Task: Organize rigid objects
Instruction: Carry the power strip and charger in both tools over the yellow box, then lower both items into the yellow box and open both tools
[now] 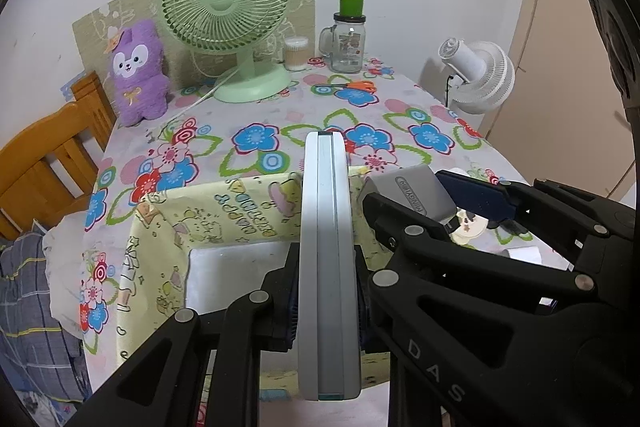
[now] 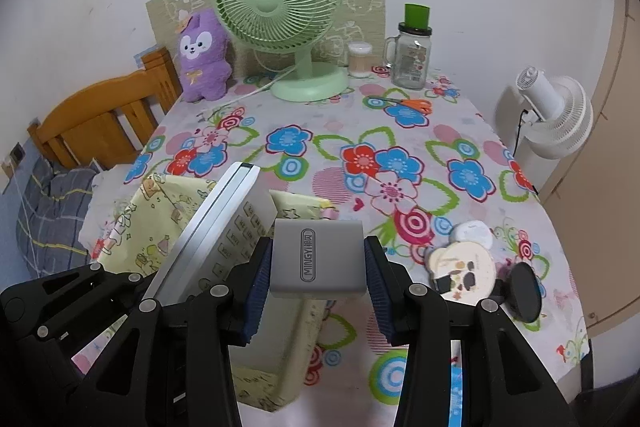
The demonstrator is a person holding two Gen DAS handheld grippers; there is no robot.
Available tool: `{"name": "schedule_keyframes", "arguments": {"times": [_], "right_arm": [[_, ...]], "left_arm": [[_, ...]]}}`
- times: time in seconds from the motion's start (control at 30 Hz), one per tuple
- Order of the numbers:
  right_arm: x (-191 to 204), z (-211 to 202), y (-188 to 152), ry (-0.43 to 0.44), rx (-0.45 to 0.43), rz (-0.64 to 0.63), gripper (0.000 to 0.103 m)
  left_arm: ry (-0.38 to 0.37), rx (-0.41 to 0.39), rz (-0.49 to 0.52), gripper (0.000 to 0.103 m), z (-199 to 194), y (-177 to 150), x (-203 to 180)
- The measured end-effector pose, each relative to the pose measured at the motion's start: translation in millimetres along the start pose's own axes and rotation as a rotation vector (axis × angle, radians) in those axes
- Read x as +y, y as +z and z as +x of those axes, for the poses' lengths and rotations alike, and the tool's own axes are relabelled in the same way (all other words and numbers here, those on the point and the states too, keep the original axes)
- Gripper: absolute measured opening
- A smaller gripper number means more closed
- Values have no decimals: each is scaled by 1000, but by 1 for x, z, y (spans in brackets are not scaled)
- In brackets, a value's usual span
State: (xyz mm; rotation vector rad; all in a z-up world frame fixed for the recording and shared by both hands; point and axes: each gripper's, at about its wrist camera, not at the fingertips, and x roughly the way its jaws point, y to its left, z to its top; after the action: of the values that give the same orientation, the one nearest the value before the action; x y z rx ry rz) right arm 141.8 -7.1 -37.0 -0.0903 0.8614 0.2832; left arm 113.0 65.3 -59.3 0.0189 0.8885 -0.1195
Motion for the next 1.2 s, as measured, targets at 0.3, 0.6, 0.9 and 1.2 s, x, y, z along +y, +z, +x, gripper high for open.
{"name": "schedule_keyframes", "arguments": {"times": [0.3, 0.6, 0.9, 1.2], "right_arm": [[23, 18, 4, -6, 21, -22, 48], [38, 22, 7, -6, 31, -40, 48], [49, 42, 4, 2, 80, -35, 48], [49, 68, 0, -37, 121, -31, 48]], "left_arm": [[7, 29, -18, 21, 10, -3, 26], [13, 24, -33, 21, 9, -7, 43], [33, 61, -46, 21, 25, -12, 58], [89, 119, -64, 21, 54, -24, 71]]}}
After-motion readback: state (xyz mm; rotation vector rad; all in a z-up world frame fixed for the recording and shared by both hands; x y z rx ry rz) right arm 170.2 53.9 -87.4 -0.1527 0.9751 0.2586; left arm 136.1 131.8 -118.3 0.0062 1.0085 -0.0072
